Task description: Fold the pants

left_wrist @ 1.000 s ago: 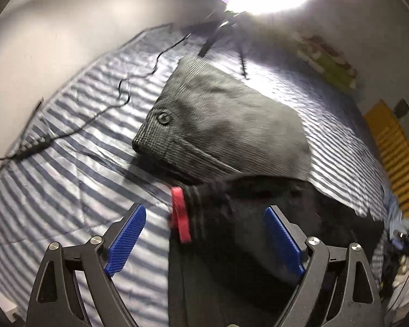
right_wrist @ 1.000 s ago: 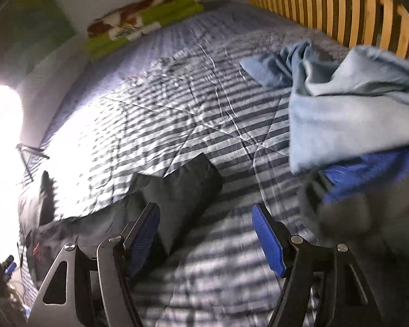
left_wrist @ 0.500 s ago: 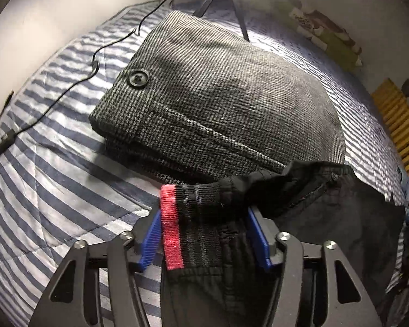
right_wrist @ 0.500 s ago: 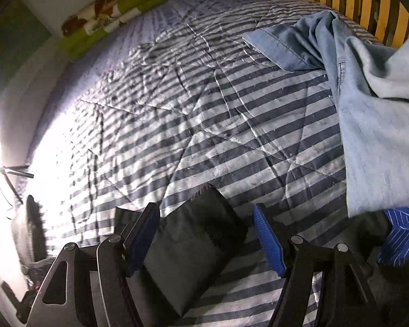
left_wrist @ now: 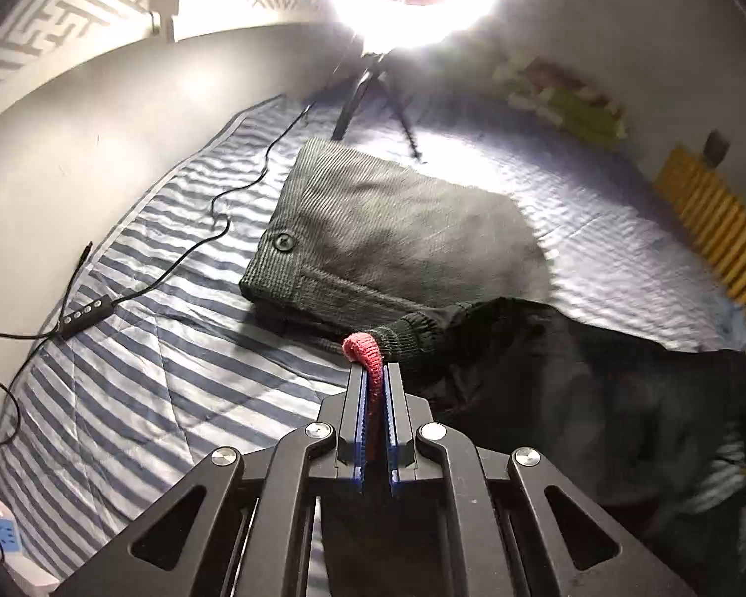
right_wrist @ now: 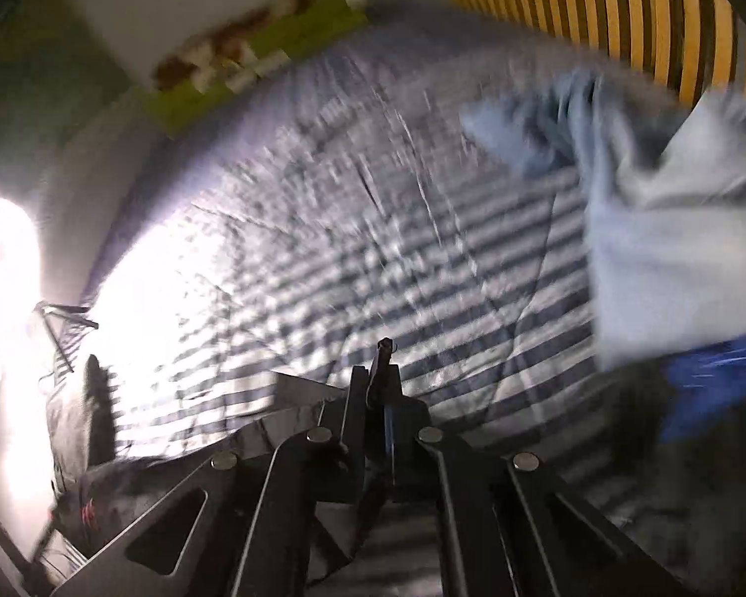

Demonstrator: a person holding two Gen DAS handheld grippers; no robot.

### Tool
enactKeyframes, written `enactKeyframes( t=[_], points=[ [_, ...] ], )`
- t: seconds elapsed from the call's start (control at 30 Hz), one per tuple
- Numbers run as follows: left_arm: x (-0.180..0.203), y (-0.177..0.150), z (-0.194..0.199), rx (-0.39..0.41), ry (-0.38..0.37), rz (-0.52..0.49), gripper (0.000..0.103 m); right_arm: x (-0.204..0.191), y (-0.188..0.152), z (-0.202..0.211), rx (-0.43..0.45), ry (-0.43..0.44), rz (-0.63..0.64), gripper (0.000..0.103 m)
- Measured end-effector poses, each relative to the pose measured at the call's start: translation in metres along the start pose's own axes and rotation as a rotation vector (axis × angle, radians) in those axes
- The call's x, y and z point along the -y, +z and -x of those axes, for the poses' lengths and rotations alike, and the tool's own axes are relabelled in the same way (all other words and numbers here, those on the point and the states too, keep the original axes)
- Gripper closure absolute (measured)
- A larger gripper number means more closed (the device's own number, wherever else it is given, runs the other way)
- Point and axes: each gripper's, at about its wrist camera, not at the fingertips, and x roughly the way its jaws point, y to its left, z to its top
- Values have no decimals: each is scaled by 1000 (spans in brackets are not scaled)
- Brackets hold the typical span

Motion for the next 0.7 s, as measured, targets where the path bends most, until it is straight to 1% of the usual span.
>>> enactKeyframes(
  t=[0.1, 0.13, 0.17, 0.2, 0.23, 0.27, 0.37, 0.43, 0.5, 0.6, 0.7],
  points=[
    [-2, -8, 15, 12, -12, -6, 97, -6, -9, 52, 87, 44, 16, 99],
    [-5, -7, 16, 0, -23, 1, 95, -8, -12, 66, 111, 40, 30, 99],
    [-11, -8, 13, -22, -48, 40, 95, -12, -13, 81, 133, 28, 52, 99],
    [-15, -10, 17, -27, -60, 66, 96, -14, -16, 89, 138, 20, 64, 99],
    [-16, -11, 20, -20, -55, 74, 97, -15, -20, 100, 145, 12, 67, 99],
    [-15, -12, 25, -7, -42, 70, 97, -16, -25, 110, 156, 17, 65, 99],
    [-3, -15, 47, 48, -48, 37, 98, -20, -43, 148, 223, 42, 86, 99],
    [4, -15, 69, 101, -40, 9, 98, -24, -55, 177, 278, 38, 122, 99],
    [8, -19, 96, 160, -58, -2, 98, -32, -67, 208, 333, 17, 155, 99],
    [8, -25, 132, 212, -85, 19, 99, -41, -85, 256, 426, -3, 188, 99],
    [1, -24, 153, 232, -96, 63, 99, -55, -92, 287, 517, -52, 232, 99]
  ],
)
